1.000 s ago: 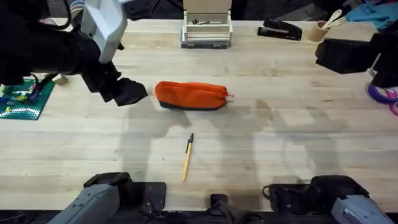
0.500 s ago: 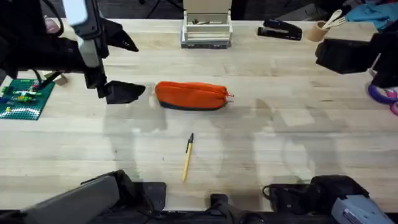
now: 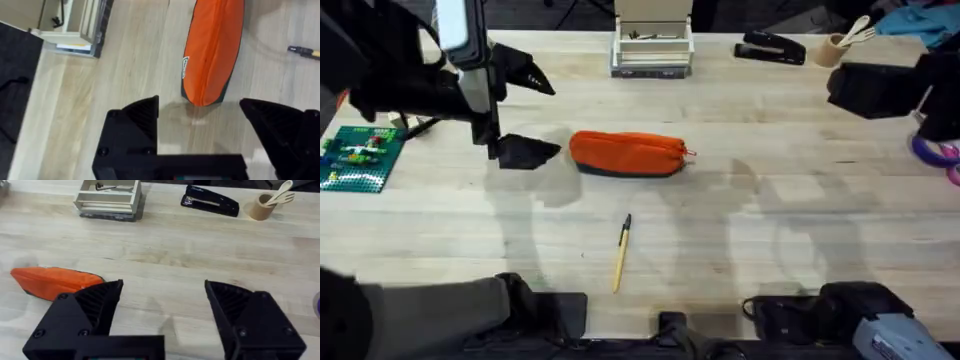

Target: Unzip the bag, pick up the pens from the table one at a time and place them inside, then zip the bag closed.

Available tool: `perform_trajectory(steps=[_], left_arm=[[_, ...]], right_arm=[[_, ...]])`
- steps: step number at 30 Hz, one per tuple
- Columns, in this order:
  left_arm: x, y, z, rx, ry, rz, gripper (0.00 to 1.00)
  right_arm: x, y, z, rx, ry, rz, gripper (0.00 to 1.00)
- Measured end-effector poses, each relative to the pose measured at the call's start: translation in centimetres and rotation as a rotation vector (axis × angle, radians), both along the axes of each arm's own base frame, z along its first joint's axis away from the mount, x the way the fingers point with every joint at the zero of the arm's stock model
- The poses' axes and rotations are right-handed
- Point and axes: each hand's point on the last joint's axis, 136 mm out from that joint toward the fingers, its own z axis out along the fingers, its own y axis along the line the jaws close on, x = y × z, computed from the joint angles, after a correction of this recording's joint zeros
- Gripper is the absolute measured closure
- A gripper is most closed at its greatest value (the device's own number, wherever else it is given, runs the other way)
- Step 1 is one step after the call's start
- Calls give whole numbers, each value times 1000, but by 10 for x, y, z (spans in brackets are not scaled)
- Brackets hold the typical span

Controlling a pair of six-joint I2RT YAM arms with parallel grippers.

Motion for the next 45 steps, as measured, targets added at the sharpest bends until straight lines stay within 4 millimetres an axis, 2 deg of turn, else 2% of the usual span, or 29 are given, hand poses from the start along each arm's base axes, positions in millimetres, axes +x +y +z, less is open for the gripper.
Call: perform_trajectory(steps=[5,10,12,13,16,22,23,24,27,28,29,32,35,44,45], left_arm=[[4,-3,-11,-45,44,-6,8],[6,-15,-23,-88,95,-40,8],[6,-20,-30,-101,125,-57,8],[6,-26,-42,-116,168,-77,8],[5,-32,-52,-126,206,-94,8],[4,-38,-58,-132,233,-115,7],[4,-39,-58,-132,234,-116,74],[4,-39,-58,-133,232,-117,452],[5,-39,-58,-130,227,-117,862],[5,-38,-59,-128,225,-119,927],[5,-39,-59,-125,226,-121,954],[5,-39,-59,-124,226,-121,956],[5,-39,-59,-125,229,-119,956],[5,-39,-59,-126,232,-117,956],[5,-39,-59,-126,232,-117,956]], right_arm=[[0,0,0,0,0,0,3],[0,0,0,0,0,0,3],[0,0,0,0,0,0,3],[0,0,0,0,0,0,3],[0,0,0,0,1,0,3],[0,0,0,0,0,0,3],[0,0,0,0,0,0,3],[0,0,0,0,0,0,3],[0,0,0,0,0,0,3],[0,0,0,0,1,0,3],[0,0,0,0,0,0,3],[0,2,1,7,-2,10,3],[-2,17,0,61,9,81,3],[13,39,-27,147,144,187,3],[20,53,-41,204,216,247,3]])
